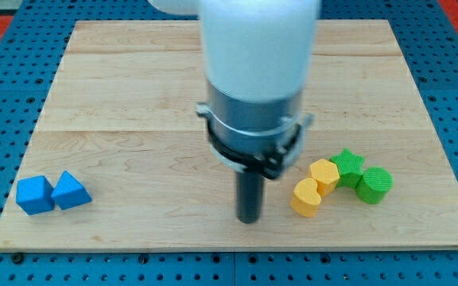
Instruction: Move the blue cube and and blue triangle towards the yellow heart
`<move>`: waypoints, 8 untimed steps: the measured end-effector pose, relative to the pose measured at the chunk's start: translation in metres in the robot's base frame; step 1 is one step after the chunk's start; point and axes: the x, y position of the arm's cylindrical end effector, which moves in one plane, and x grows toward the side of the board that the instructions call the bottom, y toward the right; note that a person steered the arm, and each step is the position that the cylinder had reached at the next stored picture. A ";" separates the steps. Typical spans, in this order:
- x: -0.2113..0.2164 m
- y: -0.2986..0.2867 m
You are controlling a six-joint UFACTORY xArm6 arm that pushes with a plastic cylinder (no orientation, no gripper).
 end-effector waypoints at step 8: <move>0.023 -0.302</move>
